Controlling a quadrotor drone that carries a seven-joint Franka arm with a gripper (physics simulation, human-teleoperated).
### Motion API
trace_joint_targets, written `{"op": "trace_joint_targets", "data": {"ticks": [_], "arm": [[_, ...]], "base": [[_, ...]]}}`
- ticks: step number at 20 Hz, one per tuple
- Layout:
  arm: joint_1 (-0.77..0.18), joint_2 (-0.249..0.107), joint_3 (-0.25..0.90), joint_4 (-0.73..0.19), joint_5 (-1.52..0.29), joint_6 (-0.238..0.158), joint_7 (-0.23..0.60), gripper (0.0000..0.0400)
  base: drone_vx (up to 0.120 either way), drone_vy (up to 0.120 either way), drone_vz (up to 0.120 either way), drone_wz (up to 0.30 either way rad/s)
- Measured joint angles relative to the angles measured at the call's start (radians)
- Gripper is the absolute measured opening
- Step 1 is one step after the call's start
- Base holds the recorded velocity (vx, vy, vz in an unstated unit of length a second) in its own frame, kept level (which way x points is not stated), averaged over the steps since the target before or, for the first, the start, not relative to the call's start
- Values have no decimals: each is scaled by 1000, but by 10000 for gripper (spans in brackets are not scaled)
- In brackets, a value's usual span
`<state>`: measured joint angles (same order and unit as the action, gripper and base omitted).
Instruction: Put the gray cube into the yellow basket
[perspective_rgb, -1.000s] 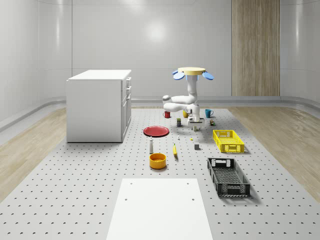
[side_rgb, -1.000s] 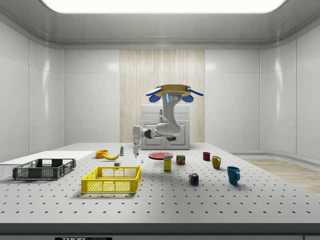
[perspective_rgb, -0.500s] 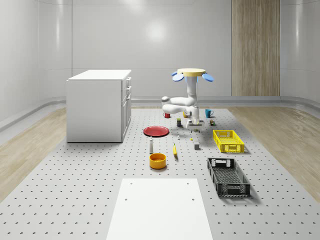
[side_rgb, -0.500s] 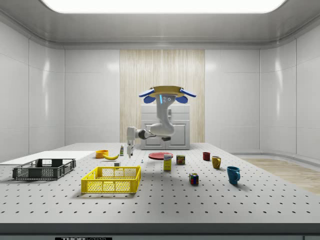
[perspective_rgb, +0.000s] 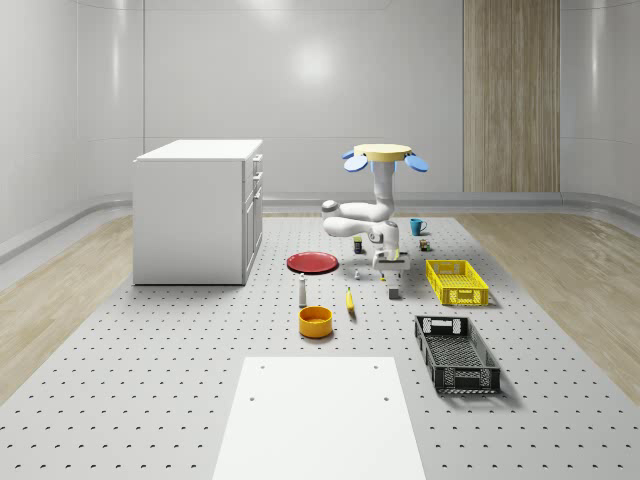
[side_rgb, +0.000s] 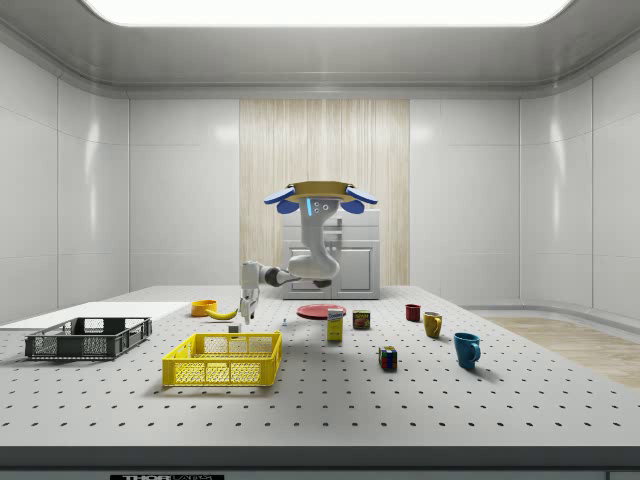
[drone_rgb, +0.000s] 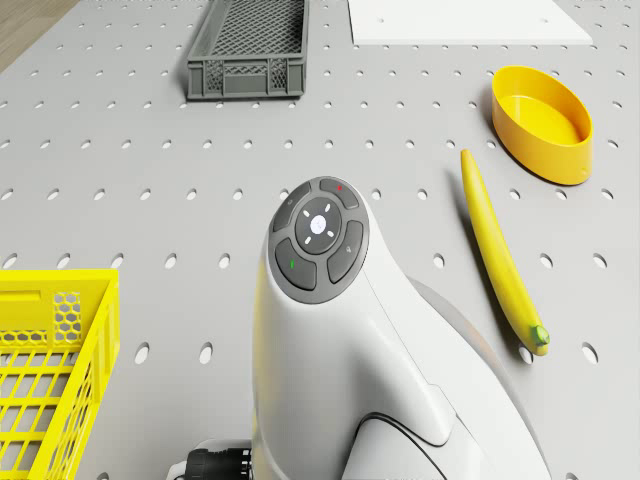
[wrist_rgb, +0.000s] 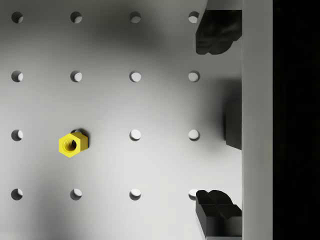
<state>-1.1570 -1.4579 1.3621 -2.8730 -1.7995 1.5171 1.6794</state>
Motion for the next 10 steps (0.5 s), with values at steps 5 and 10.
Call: {"op": "trace_joint_targets", "data": {"ticks": [5,10], "arm": [[-2,-10,2,0,4,9,2,400],[-4,-19,3,1,8,17,3,400]], "base": [[120,0,0,0],[120,0,0,0]]}}
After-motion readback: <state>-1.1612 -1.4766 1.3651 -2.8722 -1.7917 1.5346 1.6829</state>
